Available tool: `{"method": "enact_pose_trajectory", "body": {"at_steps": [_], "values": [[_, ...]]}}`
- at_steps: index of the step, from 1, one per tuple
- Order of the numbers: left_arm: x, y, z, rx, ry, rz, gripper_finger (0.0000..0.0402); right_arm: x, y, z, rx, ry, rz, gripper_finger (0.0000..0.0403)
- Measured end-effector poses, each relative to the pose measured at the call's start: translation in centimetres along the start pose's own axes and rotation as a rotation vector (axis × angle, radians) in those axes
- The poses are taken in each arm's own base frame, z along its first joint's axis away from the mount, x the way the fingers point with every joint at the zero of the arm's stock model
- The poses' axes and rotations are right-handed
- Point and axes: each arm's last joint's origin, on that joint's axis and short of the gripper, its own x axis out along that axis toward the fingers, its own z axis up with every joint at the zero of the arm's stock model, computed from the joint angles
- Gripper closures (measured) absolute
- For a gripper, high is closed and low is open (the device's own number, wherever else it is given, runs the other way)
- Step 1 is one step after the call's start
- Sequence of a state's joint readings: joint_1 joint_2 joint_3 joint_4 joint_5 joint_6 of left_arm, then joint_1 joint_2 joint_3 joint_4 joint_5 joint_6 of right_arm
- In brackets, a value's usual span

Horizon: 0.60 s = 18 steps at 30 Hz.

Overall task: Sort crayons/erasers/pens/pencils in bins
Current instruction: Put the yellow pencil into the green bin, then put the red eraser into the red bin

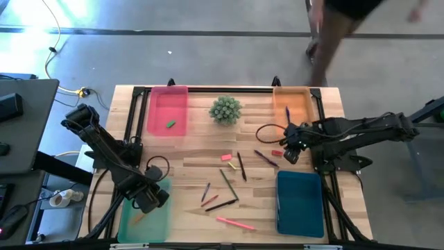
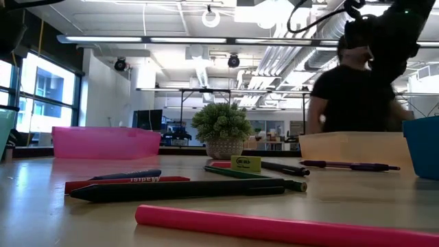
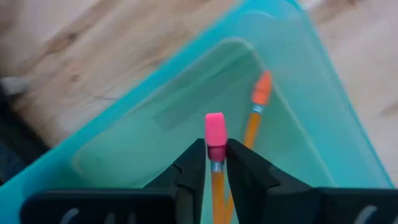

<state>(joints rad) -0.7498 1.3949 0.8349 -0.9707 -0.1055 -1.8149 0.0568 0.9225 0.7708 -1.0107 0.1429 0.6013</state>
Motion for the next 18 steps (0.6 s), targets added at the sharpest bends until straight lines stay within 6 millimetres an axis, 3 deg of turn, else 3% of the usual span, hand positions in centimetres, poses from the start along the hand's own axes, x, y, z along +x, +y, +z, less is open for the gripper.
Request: {"method": "enact_pose_trajectory", "body": {"at_steps": [10,18], "values": [[-0.2,-0.2,-0.1,0.009,0.036,-0.031,0.0265,2.6,1.0,0.4,-0.17,0.176,-0.008,0.0274],[-1.6,-0.1,0.1,0.02,0.056,-0.118,0.0262,3.6,1.2,0.5,-0.287,0.234,-0.014,0.0274]]}}
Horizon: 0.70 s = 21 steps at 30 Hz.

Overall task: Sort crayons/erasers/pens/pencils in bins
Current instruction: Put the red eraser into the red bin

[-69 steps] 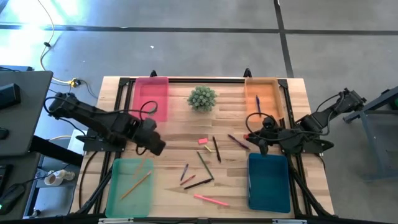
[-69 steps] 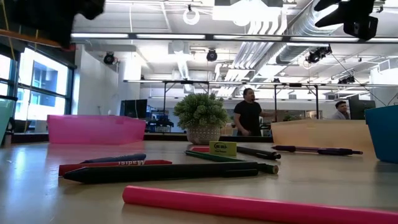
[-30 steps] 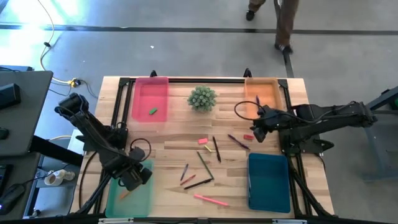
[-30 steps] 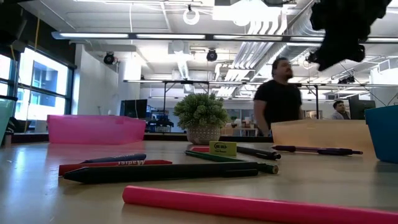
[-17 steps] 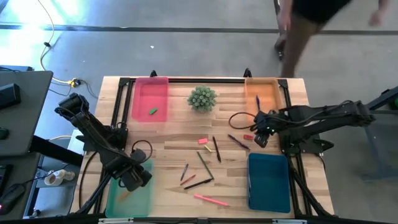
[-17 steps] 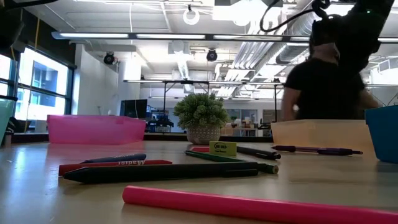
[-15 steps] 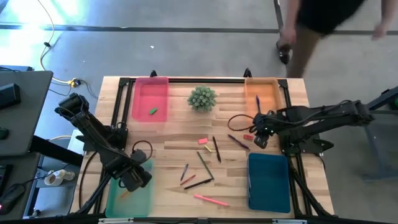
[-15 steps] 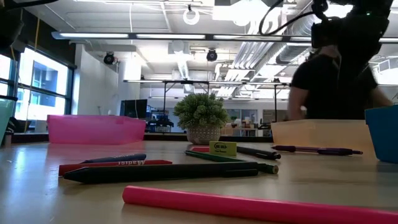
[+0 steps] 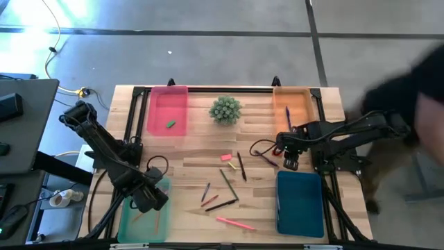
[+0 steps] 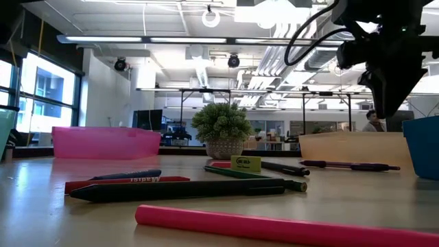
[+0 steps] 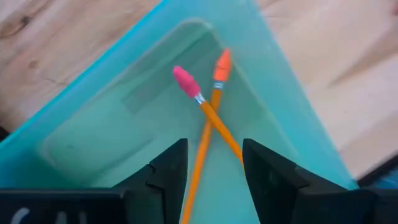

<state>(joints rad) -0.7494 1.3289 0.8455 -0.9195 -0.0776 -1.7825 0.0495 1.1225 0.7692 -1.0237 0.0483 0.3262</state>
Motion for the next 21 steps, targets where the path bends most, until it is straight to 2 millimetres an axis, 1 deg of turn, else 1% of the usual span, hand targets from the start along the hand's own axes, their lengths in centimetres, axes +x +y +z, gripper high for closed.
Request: {"method": "enact_pose_trajectory", "body": {"at_steps": [3,7,12,17,21], "values": [[-1.2,-0.3,0.2,0.028,-0.032,-0.06,0.0264,0.0,-0.3,0.1,-0.04,-0.001,-0.006,0.0274],[-2.8,-0.8,0.9,0.04,-0.11,-0.14,0.0265,0.1,-1.0,0.3,-0.062,-0.011,-0.012,0.0274],[-4.3,-1.0,2.1,0.033,-0.232,-0.21,0.0265,1.3,-1.6,0.2,-0.027,-0.018,0.008,0.0274],[-4.7,-1.1,3.7,0.021,-0.344,-0.217,0.0265,1.2,-2.0,0.4,-0.004,-0.03,0.004,0.0274],[-4.7,-1.2,4.9,0.014,-0.365,-0.2,0.0265,1.5,-2.1,0.6,0.001,-0.015,0.005,0.0274]]}}
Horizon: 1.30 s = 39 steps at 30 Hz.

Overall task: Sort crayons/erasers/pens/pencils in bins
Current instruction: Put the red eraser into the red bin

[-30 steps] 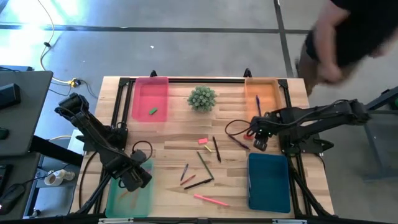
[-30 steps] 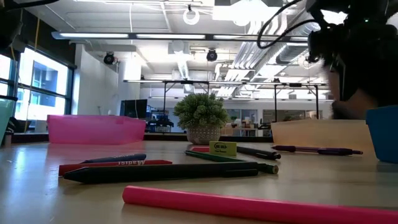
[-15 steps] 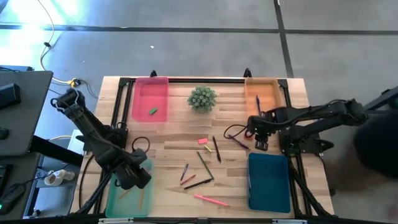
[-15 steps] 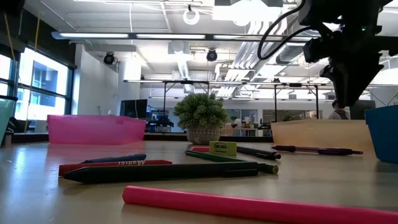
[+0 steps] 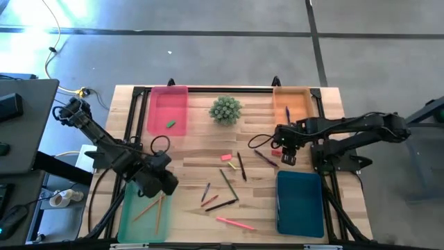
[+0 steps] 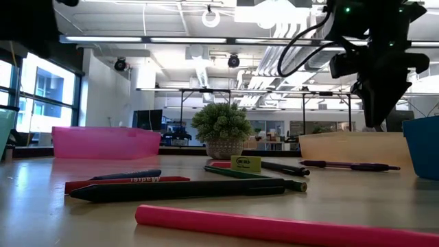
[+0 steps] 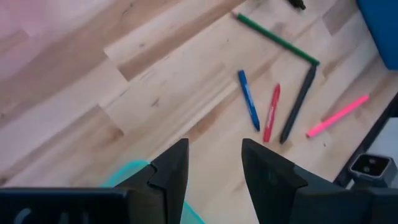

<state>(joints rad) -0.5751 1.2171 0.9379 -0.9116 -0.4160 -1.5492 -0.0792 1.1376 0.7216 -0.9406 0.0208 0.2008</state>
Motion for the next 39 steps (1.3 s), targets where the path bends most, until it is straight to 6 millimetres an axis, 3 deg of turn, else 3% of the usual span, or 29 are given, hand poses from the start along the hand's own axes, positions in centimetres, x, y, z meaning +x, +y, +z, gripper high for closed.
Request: {"method": "enact_pose_trajectory", "body": {"at_steps": [11,30,39], "values": [[0.7,-1.0,2.0,0.05,-0.048,-0.077,0.0265,2.8,0.5,1.5,-0.013,0.075,0.014,0.0238],[0.7,-0.9,2.1,0.068,-0.05,-0.073,0.0265,7.6,0.7,3.3,-0.065,0.15,-0.012,0.0234],[0.7,-0.9,2.0,0.089,-0.029,-0.077,0.0265,8.3,-0.4,3.5,-0.046,0.189,0.006,0.0234]]}}
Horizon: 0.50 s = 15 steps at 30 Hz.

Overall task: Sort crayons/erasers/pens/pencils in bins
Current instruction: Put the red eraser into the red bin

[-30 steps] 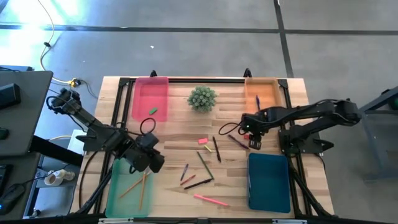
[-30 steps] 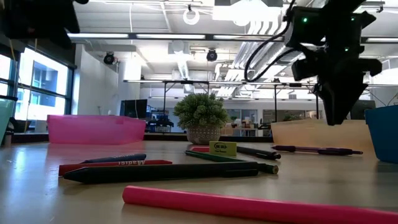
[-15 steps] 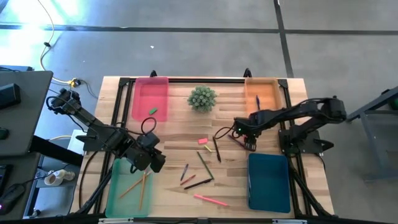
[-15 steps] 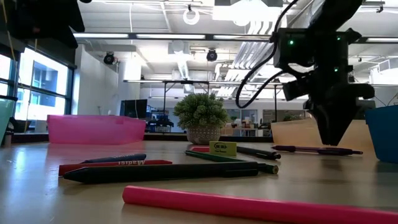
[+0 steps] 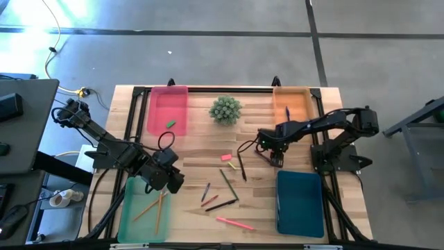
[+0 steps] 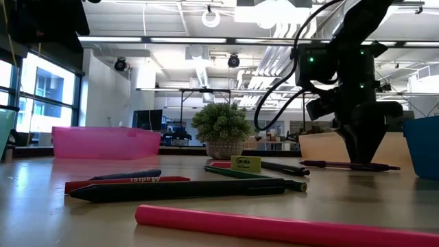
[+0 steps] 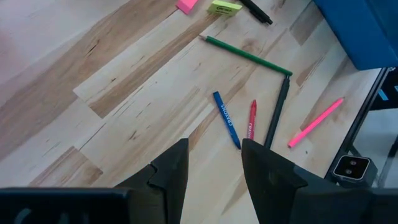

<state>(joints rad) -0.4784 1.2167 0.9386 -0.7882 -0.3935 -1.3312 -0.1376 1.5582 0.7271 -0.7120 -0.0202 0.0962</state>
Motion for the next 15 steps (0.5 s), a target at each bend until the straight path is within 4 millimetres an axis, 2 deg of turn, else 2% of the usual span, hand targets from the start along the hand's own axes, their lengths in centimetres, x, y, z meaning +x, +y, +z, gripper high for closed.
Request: {"method": "enact_pose_trajectory", "body": {"at_steps": [3,15], "values": [[0.0,0.0,0.0,0.0,0.0,0.0,0.0265,0.03,-0.14,-0.03,0.007,0.006,-0.001,0.0242],[0.0,0.0,0.01,0.026,0.0,0.0,0.0265,0.12,-0.24,-0.12,0.046,0.016,-0.017,0.0324]]}}
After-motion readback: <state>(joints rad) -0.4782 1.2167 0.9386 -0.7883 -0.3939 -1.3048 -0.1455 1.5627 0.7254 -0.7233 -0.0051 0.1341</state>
